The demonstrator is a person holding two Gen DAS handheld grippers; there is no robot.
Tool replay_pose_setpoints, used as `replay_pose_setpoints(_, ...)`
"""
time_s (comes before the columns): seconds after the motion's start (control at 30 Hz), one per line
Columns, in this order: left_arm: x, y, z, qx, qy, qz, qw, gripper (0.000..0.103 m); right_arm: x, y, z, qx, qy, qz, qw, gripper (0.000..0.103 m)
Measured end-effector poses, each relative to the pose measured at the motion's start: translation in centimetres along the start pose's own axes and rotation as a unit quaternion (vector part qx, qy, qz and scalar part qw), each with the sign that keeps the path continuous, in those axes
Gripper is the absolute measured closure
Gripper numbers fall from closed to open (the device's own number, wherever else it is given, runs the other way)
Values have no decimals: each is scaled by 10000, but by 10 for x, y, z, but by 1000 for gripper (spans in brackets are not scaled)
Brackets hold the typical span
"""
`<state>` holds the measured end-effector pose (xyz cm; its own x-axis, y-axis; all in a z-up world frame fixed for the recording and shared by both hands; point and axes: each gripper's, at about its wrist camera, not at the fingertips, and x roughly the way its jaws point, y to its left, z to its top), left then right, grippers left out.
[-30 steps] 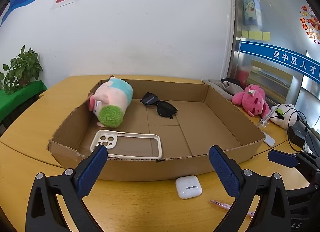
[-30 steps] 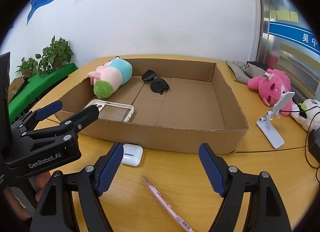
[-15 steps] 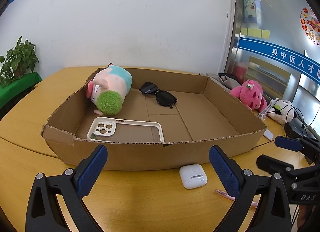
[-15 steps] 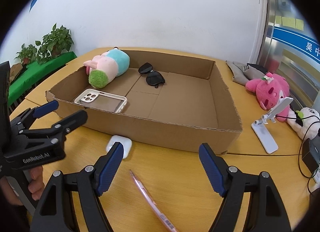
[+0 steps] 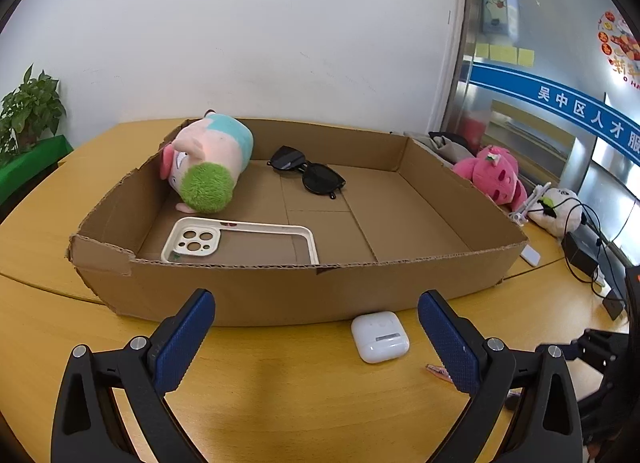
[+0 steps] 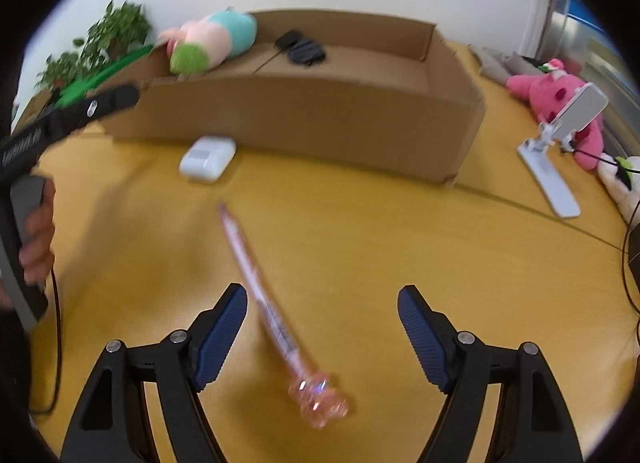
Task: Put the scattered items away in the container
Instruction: 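Close the right gripper on the pink pen's clip end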
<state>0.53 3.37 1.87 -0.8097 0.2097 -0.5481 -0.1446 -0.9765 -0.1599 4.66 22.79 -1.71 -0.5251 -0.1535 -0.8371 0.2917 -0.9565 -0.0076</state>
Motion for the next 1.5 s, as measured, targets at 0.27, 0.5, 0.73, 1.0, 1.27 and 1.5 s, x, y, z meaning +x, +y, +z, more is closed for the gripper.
replay_pose_setpoints(0.27,13,-28,-12,372,414,-271,9981,0,-10,12,-32,-138,-15,58,9999,36)
replay_pose_setpoints(0.5,17,-65,-26,711,882,-605,9917,0,-18,27,-37,-198,-78,156,9997,80)
replay_pose_setpoints(0.73,29,-84,-39,550,1572,-744,9832,1,-21,24,-42,447,-131,435,9980,83)
replay_pose_setpoints(1.0,39,-97,-47,190,1988,-1096,9737,29,-28,29,-58,1068,-370,1282,9853,83)
replay_pose_setpoints(1.27,41,-107,-48,289,2107,-1047,9715,96,-27,51,-63,991,-437,1836,9770,83)
replay_pose_setpoints(1.5,24,-107,-32,264,1937,-1312,9719,102,-26,54,-59,1027,-403,1988,9738,83)
